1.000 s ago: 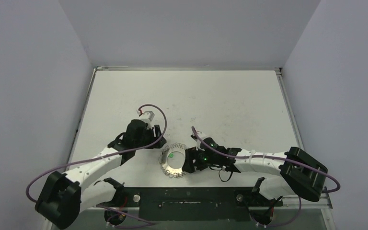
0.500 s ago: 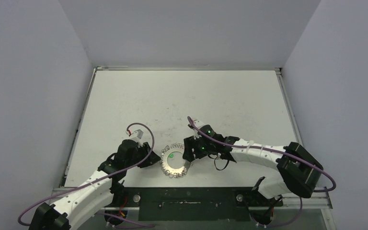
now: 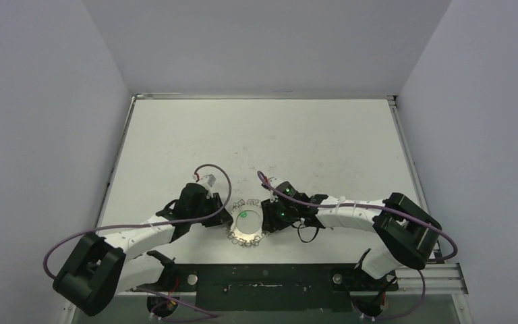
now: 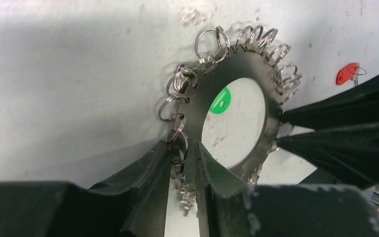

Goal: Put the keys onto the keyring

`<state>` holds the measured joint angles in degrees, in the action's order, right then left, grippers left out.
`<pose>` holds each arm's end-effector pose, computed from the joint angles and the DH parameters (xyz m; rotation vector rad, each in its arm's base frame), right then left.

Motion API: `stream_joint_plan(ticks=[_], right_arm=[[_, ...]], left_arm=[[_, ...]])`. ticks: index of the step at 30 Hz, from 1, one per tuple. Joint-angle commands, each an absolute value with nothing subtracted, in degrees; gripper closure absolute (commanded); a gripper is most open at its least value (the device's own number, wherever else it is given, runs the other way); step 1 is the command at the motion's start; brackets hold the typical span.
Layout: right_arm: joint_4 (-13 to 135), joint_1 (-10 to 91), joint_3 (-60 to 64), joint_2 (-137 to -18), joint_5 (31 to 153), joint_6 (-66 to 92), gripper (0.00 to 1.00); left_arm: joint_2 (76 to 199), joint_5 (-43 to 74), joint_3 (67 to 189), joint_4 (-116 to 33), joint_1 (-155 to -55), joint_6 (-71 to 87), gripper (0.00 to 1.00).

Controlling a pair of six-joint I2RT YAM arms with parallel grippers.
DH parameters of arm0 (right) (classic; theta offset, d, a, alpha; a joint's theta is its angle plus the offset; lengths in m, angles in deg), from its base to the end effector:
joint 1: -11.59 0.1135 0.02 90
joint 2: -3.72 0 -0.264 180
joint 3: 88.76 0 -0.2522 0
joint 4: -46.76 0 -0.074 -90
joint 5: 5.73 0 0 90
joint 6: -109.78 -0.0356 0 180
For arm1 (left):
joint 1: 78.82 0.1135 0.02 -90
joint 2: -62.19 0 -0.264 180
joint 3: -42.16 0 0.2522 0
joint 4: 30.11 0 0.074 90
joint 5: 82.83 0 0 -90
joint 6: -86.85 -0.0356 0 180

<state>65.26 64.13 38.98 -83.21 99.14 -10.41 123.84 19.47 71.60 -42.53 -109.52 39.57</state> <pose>0.1620 0.2264 0.1469 -0.6376 2.6231 0.8576 0.1556 -0.1012 0.1350 -0.1498 2.4978 -0.8405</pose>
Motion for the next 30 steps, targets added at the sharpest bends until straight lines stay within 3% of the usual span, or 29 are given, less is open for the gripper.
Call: stream_joint_plan(ticks=[1, 7, 13, 17, 20, 30], right_arm=[[64.7, 65.63, 41.59, -80.76, 100.41, -13.97, 0.69], [60.97, 67.48, 45.4, -77.36, 102.39, -17.9, 0.7], [66.51, 67.41, 43.42, -71.76, 99.04, -13.03, 0.55], [69.7, 67.43, 40.32, -69.34, 96.78, -8.43, 0.51], [70.27, 67.2, 38.19, -69.36, 96.2, -5.64, 0.49], [67.03, 61.82, 33.4, -76.93, 100.64, -5.57, 0.5]], left_arm=[[132.38, 23.73, 78.58, -34.47, -109.59, 33.14, 0.78], [143.93, 26.35, 85.82, -33.32, -109.97, 29.68, 0.78], [144.64, 24.64, 88.06, -34.71, -110.18, 25.57, 0.74], [139.37, 20.92, 87.43, -37.85, -110.19, 22.48, 0.57], [133.07, 16.84, 85.67, -40.7, -110.12, 21.39, 0.52], [108.39, 12.15, 75.35, -50.58, -109.96, 28.92, 0.52]])
